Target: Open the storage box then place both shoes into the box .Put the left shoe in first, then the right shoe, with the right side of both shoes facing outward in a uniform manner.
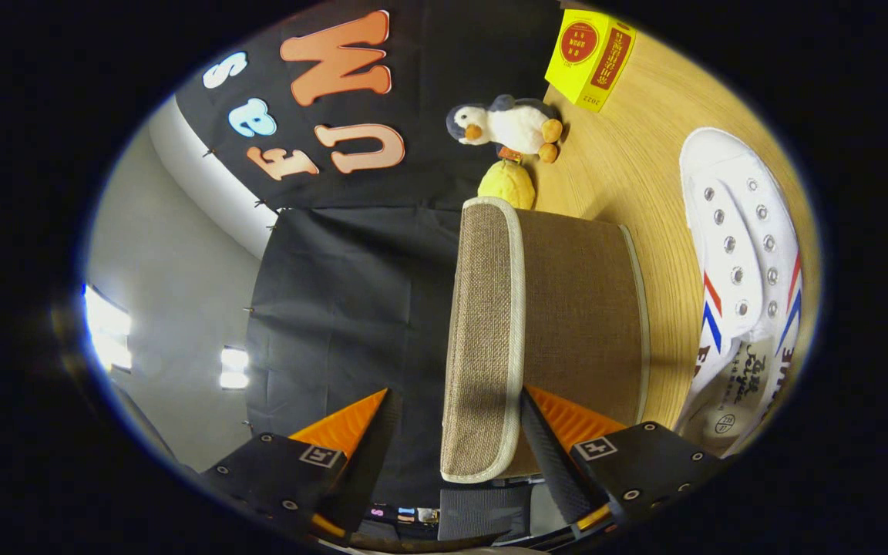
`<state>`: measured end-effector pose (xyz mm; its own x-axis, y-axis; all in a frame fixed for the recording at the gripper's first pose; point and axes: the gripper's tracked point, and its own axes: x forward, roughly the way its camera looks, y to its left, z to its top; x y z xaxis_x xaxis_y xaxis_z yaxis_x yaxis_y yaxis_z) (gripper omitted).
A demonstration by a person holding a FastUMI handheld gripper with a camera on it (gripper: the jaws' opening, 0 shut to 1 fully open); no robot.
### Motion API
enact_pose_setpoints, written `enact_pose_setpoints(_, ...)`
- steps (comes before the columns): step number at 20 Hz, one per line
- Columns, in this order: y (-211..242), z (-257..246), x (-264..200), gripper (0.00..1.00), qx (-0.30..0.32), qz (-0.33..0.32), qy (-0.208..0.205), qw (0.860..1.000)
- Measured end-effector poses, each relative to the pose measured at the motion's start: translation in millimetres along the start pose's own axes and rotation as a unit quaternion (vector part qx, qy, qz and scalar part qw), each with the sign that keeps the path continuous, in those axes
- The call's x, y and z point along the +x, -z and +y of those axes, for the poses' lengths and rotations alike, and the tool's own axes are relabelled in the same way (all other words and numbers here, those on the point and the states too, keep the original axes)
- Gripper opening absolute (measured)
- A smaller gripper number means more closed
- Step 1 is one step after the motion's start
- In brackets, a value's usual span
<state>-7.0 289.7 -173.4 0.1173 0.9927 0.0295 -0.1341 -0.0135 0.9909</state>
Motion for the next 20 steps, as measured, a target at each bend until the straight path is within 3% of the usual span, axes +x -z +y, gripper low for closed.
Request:
enact_pose_setpoints(2,-16,19,-10,0.81,0.020,-0.037,-0.038,0.998)
enact_pose_setpoints(3,-22,24,-12,0.70,0.020,-0.055,-0.044,0.997)
enact_pose_setpoints(4,-26,20,-9,0.64,0.006,-0.064,-0.026,0.998)
enact_pose_setpoints(5,-22,12,-7,0.49,-0.011,-0.062,0.001,0.998)
enact_pose_setpoints(7,-11,1,-1,0.33,-0.037,-0.048,0.041,0.997)
enact_pose_setpoints(10,-9,-13,-1,0.14,-0.068,-0.059,0.106,0.990)
enact_pose_setpoints(11,-8,-6,3,0.01,-0.070,-0.064,0.107,0.990)
enact_pose_setpoints(20,-4,115,33,0.01,-0.126,-0.112,0.049,0.984)
